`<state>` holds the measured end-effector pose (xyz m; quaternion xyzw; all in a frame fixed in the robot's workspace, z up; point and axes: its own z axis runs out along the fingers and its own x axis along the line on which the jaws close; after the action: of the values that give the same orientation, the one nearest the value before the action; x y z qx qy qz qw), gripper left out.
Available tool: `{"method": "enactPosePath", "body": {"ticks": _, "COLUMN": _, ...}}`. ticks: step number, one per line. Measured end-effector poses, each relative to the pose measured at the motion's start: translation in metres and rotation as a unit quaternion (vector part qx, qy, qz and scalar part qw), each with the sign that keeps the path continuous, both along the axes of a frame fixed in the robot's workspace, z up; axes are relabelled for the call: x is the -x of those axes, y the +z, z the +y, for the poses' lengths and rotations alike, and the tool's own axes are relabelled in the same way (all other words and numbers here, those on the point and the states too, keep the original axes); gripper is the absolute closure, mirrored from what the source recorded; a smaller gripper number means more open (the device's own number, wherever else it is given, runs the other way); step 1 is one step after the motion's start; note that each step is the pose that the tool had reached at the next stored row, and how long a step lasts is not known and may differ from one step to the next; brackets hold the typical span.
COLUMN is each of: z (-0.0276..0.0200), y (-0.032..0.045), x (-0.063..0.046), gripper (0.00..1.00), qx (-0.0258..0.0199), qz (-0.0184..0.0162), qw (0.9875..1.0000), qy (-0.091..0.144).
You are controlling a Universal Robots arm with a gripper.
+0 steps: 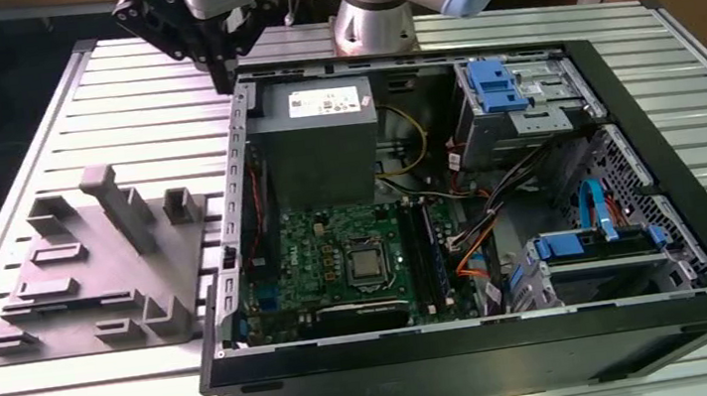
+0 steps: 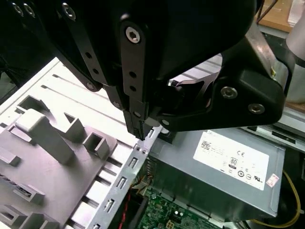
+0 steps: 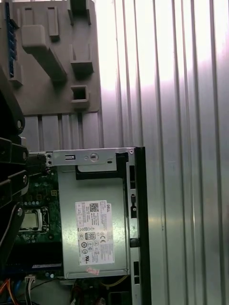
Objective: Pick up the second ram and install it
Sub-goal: 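Reach for the second ram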
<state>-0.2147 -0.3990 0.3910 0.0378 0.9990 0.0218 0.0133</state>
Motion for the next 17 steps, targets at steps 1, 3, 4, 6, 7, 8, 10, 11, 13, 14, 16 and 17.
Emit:
{"method": "enactPosePath", "body": {"ticks": 1, "z": 0.0, "y": -0.0001, "x": 0.003, "gripper": 0.93, "qx": 0.0, "qz": 0.0, "qw": 1.0, "qy": 0.0}}
{"method": "enactPosePath", "body": {"ticks": 3, "z": 0.0, "y": -0.0003, "x": 0.01, "gripper": 0.93, "qx": -0.0001, "qz": -0.0001, "qw": 1.0, "qy": 0.0}}
{"method": "enactPosePath", "body": {"ticks": 4, "z": 0.0, "y": -0.0003, "x": 0.013, "gripper": 0.93, "qx": -0.0001, "qz": -0.0002, "qw": 1.0, "qy": 0.0}}
{"method": "enactPosePath", "body": {"ticks": 6, "z": 0.0, "y": -0.0003, "x": 0.02, "gripper": 0.93, "qx": 0.0, "qz": -0.0002, "qw": 1.0, "qy": 0.0}}
{"method": "enactPosePath", "body": {"ticks": 7, "z": 0.0, "y": -0.0004, "x": 0.023, "gripper": 0.93, "qx": 0.0, "qz": -0.0003, "qw": 1.0, "qy": 0.0}}
{"method": "enactPosePath", "body": {"ticks": 8, "z": 0.0, "y": -0.0004, "x": 0.026, "gripper": 0.93, "qx": 0.0, "qz": -0.0004, "qw": 1.0, "qy": 0.0}}
{"method": "enactPosePath", "body": {"ticks": 10, "z": 0.0, "y": -0.0005, "x": 0.033, "gripper": 0.93, "qx": 0.0, "qz": -0.0005, "qw": 1.0, "qy": 0.0}}
{"method": "enactPosePath", "body": {"ticks": 11, "z": 0.0, "y": -0.0006, "x": 0.036, "gripper": 0.93, "qx": 0.0, "qz": -0.0007, "qw": 1.0, "qy": 0.0}}
{"method": "enactPosePath", "body": {"ticks": 13, "z": 0.0, "y": -0.0007, "x": 0.044, "gripper": 0.93, "qx": 0.0, "qz": -0.0009, "qw": 1.0, "qy": 0.0}}
{"method": "enactPosePath", "body": {"ticks": 14, "z": 0.0, "y": -0.0007, "x": 0.048, "gripper": 0.93, "qx": 0.0, "qz": -0.001, "qw": 1.0, "qy": 0.0}}
{"method": "enactPosePath", "body": {"ticks": 16, "z": 0.0, "y": -0.0008, "x": 0.055, "gripper": 0.93, "qx": 0.0, "qz": -0.0012, "qw": 1.0, "qy": 0.0}}
{"method": "enactPosePath", "body": {"ticks": 17, "z": 0.0, "y": -0.0009, "x": 0.058, "gripper": 0.93, "qx": 0.0, "qz": -0.0013, "qw": 1.0, "qy": 0.0}}
